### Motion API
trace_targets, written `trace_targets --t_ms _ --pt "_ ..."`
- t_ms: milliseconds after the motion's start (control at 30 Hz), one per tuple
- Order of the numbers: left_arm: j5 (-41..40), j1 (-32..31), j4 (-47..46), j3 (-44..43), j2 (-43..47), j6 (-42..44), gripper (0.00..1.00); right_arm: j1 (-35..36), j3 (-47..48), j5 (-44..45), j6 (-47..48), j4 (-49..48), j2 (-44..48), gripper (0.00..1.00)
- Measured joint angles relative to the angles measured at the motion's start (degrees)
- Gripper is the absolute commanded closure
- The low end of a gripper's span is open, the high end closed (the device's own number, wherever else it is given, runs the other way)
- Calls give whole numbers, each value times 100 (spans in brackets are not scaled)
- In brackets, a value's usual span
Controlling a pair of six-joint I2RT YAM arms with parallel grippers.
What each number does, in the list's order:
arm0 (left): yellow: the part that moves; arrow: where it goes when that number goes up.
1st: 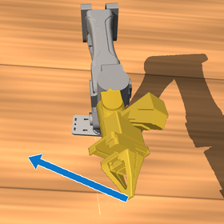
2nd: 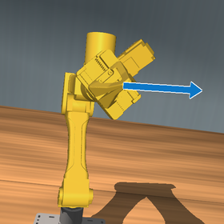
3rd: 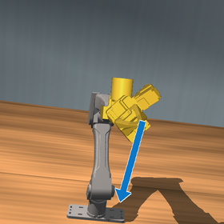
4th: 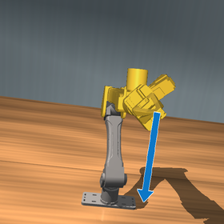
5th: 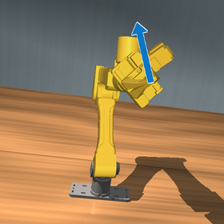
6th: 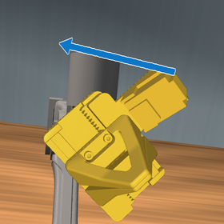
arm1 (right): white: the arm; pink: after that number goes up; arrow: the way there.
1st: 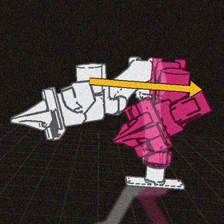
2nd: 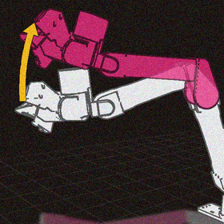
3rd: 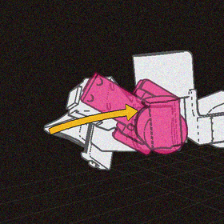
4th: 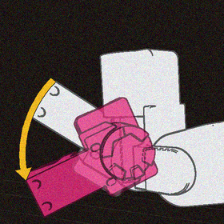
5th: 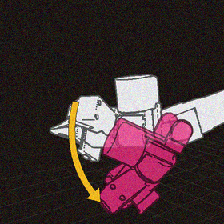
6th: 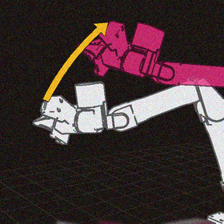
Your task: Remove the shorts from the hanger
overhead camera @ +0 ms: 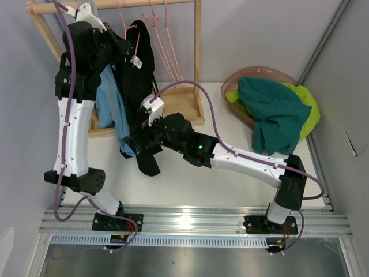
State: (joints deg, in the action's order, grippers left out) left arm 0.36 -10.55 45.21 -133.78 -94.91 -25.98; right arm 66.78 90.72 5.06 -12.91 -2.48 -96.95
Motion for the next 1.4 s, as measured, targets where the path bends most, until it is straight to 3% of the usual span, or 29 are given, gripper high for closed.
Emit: trace_targets --t_ms 100,167,200,233,267,333,533,767,967,1200,1400 --pt "11 0 17 39 136 -11 100 4 44 103 -22 -57 -216 2" --pt "24 0 11 114 258 -11 100 11 42 192 -37 -116 -289 10" --pt "33 0 2 170 321 -11 100 13 35 236 -46 -153 -310 22" --pt "33 0 -28 258 396 -11 100 15 13 286 -42 -205 -319 51" --pt "35 0 -35 352 476 -11 100 17 -4 339 -24 -249 -323 63" --pt "35 0 -46 516 614 -9 100 22 -94 437 -79 -396 -323 100" --pt "48 37 4 673 743 7 100 236 -918 791 -205 -787 -192 100" --pt "162 160 684 46 490 50 100 1683 -2601 2004 -544 -938 514 100" --pt "323 286 1027 -284 450 48 100 2406 -2907 2653 -872 -505 501 100" --pt "531 319 710 254 758 28 100 1631 -2417 2796 -782 -216 487 100" --pt "949 326 496 1388 1843 -111 100 -299 -1440 2260 -654 114 549 100"
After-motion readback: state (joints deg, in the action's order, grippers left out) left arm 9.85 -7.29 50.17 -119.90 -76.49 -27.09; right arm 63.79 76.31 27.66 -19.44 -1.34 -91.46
